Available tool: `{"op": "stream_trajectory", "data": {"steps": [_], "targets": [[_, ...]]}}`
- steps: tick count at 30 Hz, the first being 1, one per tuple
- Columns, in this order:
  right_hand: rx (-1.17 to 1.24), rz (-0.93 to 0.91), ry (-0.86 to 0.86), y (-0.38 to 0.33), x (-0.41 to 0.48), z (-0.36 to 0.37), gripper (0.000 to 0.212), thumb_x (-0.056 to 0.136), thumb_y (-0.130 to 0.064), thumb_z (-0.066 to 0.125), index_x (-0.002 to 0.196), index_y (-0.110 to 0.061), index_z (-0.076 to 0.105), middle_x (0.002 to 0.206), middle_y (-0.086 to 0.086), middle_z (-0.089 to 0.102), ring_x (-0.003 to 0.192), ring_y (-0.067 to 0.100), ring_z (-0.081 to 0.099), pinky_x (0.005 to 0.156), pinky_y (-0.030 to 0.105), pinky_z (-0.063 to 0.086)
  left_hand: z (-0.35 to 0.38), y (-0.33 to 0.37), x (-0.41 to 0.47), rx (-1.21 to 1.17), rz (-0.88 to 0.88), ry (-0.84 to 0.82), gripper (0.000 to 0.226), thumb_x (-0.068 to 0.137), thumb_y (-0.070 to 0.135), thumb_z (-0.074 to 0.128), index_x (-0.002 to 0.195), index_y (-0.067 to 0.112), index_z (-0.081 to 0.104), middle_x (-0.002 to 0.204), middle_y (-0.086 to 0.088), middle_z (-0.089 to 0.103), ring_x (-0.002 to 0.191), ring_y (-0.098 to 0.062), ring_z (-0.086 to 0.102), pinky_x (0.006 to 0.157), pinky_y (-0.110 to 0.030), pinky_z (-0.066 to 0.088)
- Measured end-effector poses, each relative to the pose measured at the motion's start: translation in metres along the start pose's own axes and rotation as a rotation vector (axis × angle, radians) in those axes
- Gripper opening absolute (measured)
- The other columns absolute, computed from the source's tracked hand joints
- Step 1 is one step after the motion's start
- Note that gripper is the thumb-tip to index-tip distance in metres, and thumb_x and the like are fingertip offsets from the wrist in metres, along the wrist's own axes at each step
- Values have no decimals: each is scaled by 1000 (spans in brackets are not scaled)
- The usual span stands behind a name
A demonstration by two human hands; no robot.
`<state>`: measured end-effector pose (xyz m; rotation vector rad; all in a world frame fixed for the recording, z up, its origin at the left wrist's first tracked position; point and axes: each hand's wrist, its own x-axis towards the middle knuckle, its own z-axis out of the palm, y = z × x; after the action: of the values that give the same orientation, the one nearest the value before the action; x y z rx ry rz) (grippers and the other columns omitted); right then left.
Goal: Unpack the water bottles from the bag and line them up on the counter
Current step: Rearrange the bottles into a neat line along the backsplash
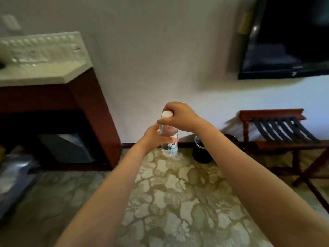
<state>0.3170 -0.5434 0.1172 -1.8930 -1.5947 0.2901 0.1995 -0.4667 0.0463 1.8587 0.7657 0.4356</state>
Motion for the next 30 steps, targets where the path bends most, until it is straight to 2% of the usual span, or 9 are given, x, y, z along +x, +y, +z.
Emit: {"op": "stream_trajectory", "data": {"steps": [3,5,8,10,14,19,22,26,30], "targets": [[83,-70,0,-58,54,39,25,78,-29,76,92,-12,65,89,1,63,83,17,58,76,33,49,-82,-19,-7,-2,15,192,50,62,20,86,107,15,63,97,2,70,91,-12,66,78,-28,54],[110,-121,10,-101,93,72,28,77,-28,77,96,-12,65,89,2,64,81,17,60,76,34,50,-143,-40,-11,8,7,305,63,52,35,88,107,16,63,99,2,71,91,-11,67,81,-31,55],[91,-219,16,-157,142,119,31,78,-33,76,100,-16,63,89,-4,61,81,15,58,69,29,49,-224,-70,-20,3,-36,415,58,54,39,88,102,18,63,95,2,71,82,-5,68,77,-30,55],[54,-304,-11,-193,173,151,30,82,-34,73,104,-18,61,93,-6,58,83,12,55,68,25,45,-274,-89,-26,-2,-76,446,59,58,40,87,105,13,61,91,0,72,82,-7,68,79,-32,54],[30,-440,-49,-251,238,206,27,89,-33,64,111,-18,59,109,-5,61,95,11,55,81,28,47,-366,-118,-30,-29,-74,467,55,68,39,82,112,15,61,104,-2,70,97,-13,66,88,-34,52],[14,-576,-114,-302,332,266,28,91,-33,61,116,-21,58,117,-5,60,102,11,55,83,28,46,-474,-153,-10,-7,-95,515,42,70,32,81,107,19,65,102,2,73,102,-14,65,93,-37,51],[52,-595,-157,-326,400,291,32,91,-36,60,118,-20,57,110,-2,63,93,14,58,81,34,50,-537,-168,19,28,-94,634,33,69,24,82,97,15,67,96,-2,73,96,-16,66,88,-32,53],[124,-592,-141,-350,504,316,32,90,-36,62,116,-18,59,101,-1,62,84,14,56,80,32,49,-629,-177,66,31,-125,820,27,65,24,85,79,23,63,86,1,71,86,-12,66,79,-28,51],[143,-549,-140,-379,612,350,30,89,-36,63,113,-19,60,97,-1,63,84,17,57,81,34,49,-734,-190,113,69,-142,978,40,57,36,87,89,21,68,90,3,73,89,-12,67,78,-31,54]]}}
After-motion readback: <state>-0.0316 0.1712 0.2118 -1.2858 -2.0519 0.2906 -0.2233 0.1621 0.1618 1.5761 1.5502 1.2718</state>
